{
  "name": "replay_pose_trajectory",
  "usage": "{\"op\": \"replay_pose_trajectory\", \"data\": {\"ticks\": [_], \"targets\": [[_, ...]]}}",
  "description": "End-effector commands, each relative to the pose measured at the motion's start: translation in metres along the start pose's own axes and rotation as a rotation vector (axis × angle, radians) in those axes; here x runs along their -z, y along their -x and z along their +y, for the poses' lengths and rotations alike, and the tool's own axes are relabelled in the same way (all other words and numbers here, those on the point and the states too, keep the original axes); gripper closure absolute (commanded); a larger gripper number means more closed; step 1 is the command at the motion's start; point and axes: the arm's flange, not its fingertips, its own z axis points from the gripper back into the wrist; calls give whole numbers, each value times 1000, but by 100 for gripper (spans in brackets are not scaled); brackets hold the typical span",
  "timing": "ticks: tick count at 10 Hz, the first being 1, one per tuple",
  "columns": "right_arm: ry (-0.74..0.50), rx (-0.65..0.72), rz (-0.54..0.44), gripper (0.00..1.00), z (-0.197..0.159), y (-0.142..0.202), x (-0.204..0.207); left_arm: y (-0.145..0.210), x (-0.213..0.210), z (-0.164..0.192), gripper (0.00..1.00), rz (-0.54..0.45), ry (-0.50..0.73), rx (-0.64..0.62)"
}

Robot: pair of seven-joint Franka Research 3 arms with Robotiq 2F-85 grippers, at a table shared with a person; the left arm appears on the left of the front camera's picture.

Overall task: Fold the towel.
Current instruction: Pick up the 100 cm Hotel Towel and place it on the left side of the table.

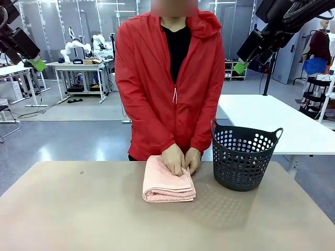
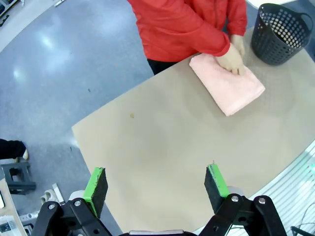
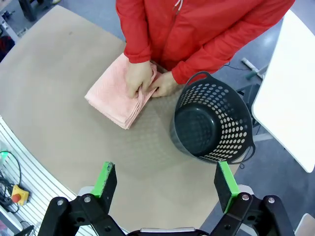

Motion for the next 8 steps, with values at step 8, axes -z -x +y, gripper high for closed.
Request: {"op": "replay_pose_trajectory", "data": {"ticks": [8], "targets": [[-3, -5, 7, 0, -2, 1, -1, 1, -3, 1, 0, 15, -13, 5]]}}
